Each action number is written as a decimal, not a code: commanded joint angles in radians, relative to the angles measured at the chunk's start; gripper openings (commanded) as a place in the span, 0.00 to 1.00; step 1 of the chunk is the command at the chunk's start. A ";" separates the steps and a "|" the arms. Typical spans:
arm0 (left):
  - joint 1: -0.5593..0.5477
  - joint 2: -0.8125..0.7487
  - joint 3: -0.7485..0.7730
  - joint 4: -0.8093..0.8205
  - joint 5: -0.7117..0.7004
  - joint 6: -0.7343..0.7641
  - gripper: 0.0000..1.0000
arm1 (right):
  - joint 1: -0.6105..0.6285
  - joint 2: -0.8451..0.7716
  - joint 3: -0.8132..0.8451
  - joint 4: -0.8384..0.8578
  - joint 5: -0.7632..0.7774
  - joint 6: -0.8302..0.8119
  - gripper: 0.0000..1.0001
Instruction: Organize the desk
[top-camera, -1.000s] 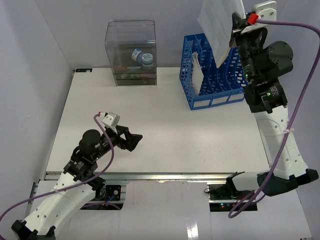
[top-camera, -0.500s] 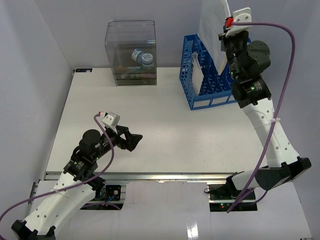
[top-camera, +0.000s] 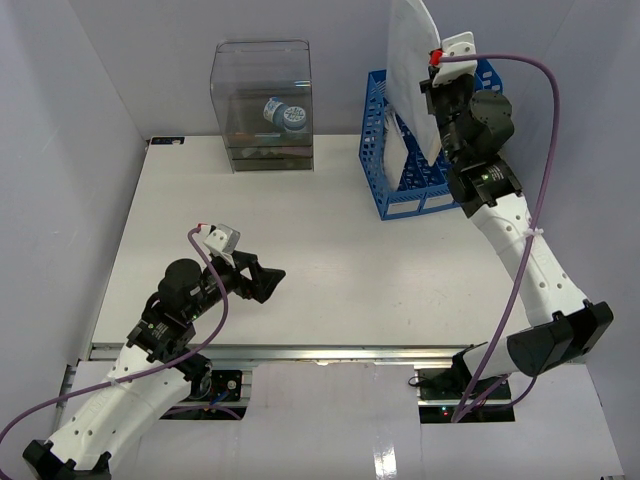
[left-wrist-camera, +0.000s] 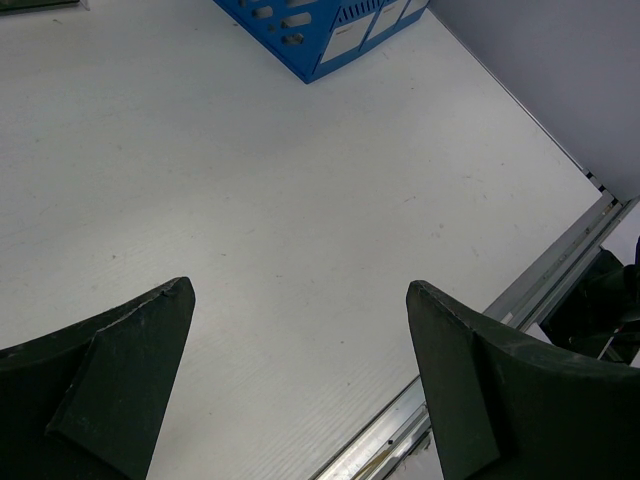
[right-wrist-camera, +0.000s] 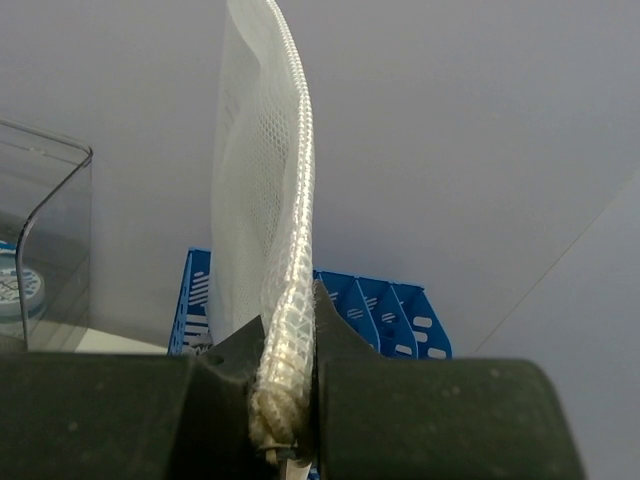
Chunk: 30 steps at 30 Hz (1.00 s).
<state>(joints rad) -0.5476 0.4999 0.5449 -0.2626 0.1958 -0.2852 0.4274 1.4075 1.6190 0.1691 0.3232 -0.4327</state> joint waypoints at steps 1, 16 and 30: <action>0.000 -0.011 -0.002 0.000 0.007 0.004 0.98 | 0.000 -0.061 0.155 0.065 0.006 0.068 0.08; 0.000 -0.012 -0.003 0.002 0.011 0.002 0.98 | -0.032 -0.058 0.086 0.165 0.107 0.011 0.08; 0.000 -0.009 -0.002 0.005 0.013 0.003 0.98 | -0.019 -0.050 -0.091 0.234 0.088 0.003 0.08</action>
<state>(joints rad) -0.5476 0.4999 0.5449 -0.2623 0.1982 -0.2852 0.4015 1.3815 1.5509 0.2516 0.4126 -0.4252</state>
